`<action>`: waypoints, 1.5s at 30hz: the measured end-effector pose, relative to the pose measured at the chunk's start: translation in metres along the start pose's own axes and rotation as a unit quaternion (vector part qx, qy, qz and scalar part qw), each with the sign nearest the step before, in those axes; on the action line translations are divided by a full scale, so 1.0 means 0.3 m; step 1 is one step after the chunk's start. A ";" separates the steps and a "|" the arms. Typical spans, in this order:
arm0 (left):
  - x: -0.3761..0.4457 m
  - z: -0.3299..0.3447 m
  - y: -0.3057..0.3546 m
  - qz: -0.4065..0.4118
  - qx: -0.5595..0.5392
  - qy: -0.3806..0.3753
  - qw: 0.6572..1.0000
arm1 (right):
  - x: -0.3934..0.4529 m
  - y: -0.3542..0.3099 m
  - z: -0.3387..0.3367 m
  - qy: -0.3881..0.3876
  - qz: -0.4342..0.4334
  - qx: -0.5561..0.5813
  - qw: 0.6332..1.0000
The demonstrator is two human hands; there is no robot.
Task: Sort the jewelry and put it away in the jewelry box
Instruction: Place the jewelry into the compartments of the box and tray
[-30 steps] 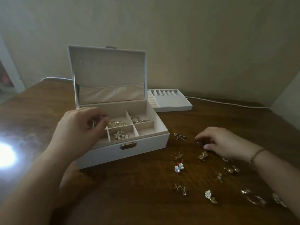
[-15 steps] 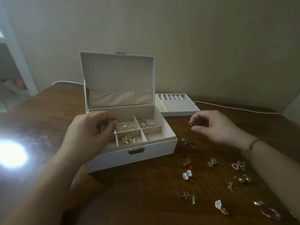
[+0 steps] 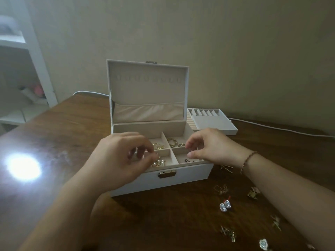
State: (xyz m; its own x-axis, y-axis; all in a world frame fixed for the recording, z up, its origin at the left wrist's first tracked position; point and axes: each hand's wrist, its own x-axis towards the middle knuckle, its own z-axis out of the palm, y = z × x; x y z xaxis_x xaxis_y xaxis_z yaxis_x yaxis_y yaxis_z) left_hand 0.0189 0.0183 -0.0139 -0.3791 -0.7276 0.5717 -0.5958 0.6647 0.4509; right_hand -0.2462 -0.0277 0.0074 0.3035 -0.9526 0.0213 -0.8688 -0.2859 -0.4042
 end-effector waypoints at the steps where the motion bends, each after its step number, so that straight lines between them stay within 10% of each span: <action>1: -0.002 -0.002 0.009 0.018 0.013 -0.031 0.999 | -0.007 0.003 -0.005 0.012 -0.006 0.010 1.000; 5: -0.003 0.004 0.027 0.029 0.081 -0.110 0.990 | -0.080 0.036 -0.038 0.108 -0.015 0.064 0.992; 9: 0.005 0.013 0.019 0.023 0.100 -0.124 0.987 | -0.182 0.060 -0.037 -0.003 -0.017 -0.074 0.997; 17: 0.007 0.004 -0.001 -0.022 0.126 -0.137 0.982 | -0.167 0.035 0.005 0.024 -0.067 -0.114 0.991; 29: 0.012 -0.013 -0.117 -0.153 0.175 -0.004 0.973 | 0.087 -0.013 0.074 0.069 -0.092 -0.073 0.991; 45: -0.004 0.109 -0.088 0.055 0.199 0.196 0.959 | 0.282 0.277 0.029 0.091 0.051 -0.169 0.980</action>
State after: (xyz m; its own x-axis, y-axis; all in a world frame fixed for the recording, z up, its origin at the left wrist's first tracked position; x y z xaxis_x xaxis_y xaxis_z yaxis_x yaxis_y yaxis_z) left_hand 0.0120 -0.0040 -0.0488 -0.2061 -0.4861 0.8492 -0.8199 0.5594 0.1213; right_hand -0.2894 -0.1312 -0.0323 0.1601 -0.9721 0.1715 -0.9804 -0.1768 -0.0871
